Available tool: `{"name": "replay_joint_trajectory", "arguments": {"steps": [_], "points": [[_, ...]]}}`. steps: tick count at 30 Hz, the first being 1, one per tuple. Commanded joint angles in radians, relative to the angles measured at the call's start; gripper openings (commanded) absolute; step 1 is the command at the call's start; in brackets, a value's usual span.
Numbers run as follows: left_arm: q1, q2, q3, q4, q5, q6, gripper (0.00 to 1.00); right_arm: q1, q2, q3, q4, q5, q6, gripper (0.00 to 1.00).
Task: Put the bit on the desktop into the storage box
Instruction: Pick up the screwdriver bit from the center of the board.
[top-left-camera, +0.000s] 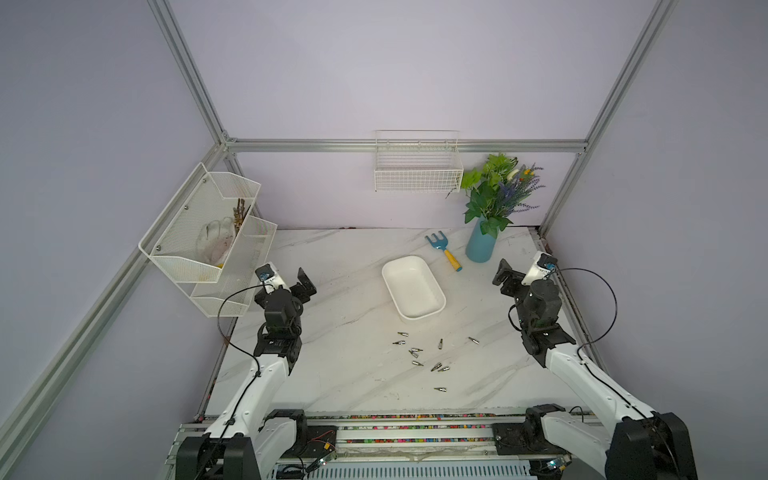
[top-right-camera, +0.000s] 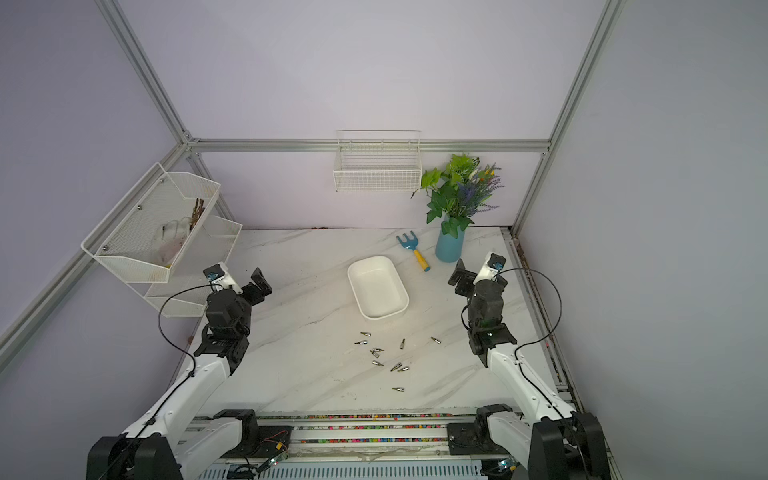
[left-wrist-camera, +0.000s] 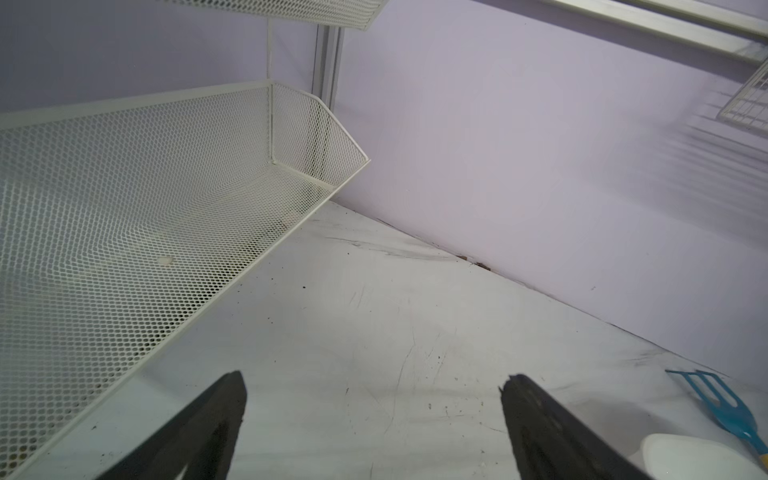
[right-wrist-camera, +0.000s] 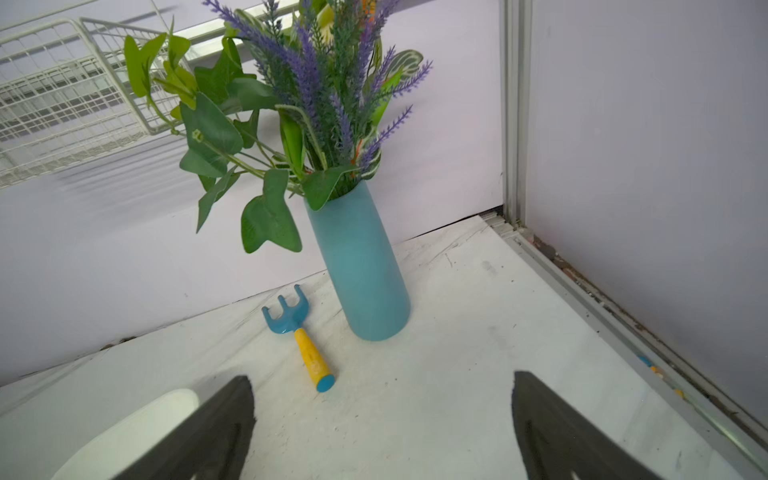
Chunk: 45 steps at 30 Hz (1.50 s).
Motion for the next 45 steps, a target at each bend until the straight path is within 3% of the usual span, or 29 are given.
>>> {"name": "replay_joint_trajectory", "arguments": {"steps": [1, 5, 9, 17, 24, 29, 45], "points": [[0.006, -0.021, 0.037, -0.167, 0.174, -0.059, 1.00, -0.004, -0.005, 0.041, -0.208, -0.196, 0.052, 1.00], [0.002, -0.017, 0.038, -0.183, 0.378, -0.083, 1.00, 0.005, 0.066, 0.107, -0.321, -0.339, 0.099, 0.99], [-0.032, 0.001, 0.049, -0.208, 0.459, -0.110, 1.00, 0.040, 0.133, 0.140, -0.406, -0.382, 0.101, 0.96], [-0.220, 0.055, 0.078, -0.228, 0.456, -0.137, 1.00, 0.148, 0.211, 0.205, -0.643, -0.270, 0.088, 0.94], [-0.349, 0.113, 0.013, -0.104, 0.435, -0.142, 1.00, 0.170, 0.302, 0.259, -0.857, -0.263, 0.051, 0.90], [-0.362, 0.103, -0.056, -0.023, 0.465, -0.117, 1.00, 0.173, 0.345, 0.224, -0.873, -0.266, 0.051, 0.83], [-0.363, 0.064, -0.060, -0.066, 0.433, -0.089, 1.00, 0.191, 0.422, 0.205, -0.892, -0.317, 0.058, 0.67]]}}
